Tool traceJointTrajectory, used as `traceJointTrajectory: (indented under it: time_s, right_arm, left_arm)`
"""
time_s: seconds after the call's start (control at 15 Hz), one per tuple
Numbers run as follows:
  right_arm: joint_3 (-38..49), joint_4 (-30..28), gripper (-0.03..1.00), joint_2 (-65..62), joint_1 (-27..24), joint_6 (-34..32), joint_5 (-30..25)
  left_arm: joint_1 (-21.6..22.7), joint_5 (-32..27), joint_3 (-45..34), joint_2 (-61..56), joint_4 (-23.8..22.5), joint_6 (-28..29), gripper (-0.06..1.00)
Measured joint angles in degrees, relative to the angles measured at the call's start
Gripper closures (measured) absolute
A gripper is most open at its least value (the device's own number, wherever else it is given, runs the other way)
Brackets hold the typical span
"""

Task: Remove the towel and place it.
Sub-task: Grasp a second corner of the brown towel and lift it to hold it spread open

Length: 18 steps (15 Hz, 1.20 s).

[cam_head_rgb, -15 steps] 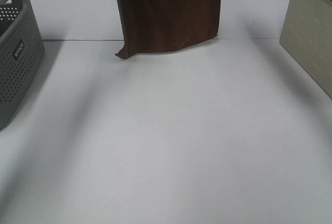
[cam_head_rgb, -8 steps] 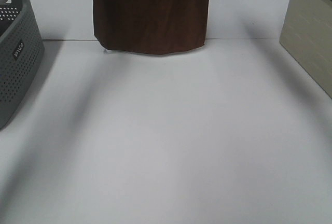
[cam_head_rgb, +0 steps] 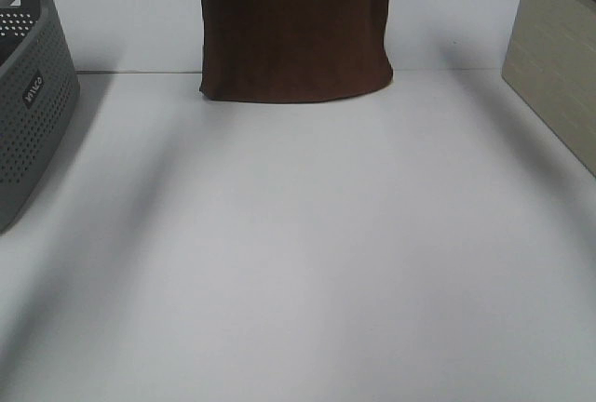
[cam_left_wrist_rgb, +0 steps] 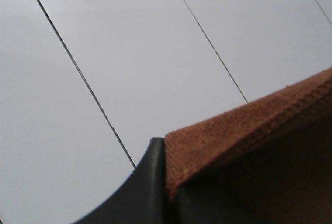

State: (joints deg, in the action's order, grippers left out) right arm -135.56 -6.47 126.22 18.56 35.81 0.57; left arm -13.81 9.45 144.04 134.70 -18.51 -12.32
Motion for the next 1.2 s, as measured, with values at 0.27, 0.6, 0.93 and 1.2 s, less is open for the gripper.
traceJointTrajectory:
  time_s: [0.27, 0.6, 0.93, 1.2]
  right_arm:
    - [0.00, 11.80, 0.96, -2.41, 0.00, -1.49, -26.24]
    - [0.00, 13.41, 0.96, -6.70, 0.00, -12.26, -48.82]
    - [0.00, 14.61, 0.96, -11.86, 0.00, -18.39, -60.50]
    - [0.86, 15.30, 0.96, -15.76, 0.06, -23.72, -69.84]
  left_arm:
    - [-1.20, -28.36, 0.00, -1.09, 5.90, 1.55, 0.94]
    - [-1.55, -60.10, 0.23, -8.02, 21.94, -8.25, 0.94]
    - [-1.72, -78.15, 0.40, -11.75, 24.81, -3.84, 0.94]
    - [-1.78, -78.72, -7.22, -18.11, 27.85, 0.06, 0.94]
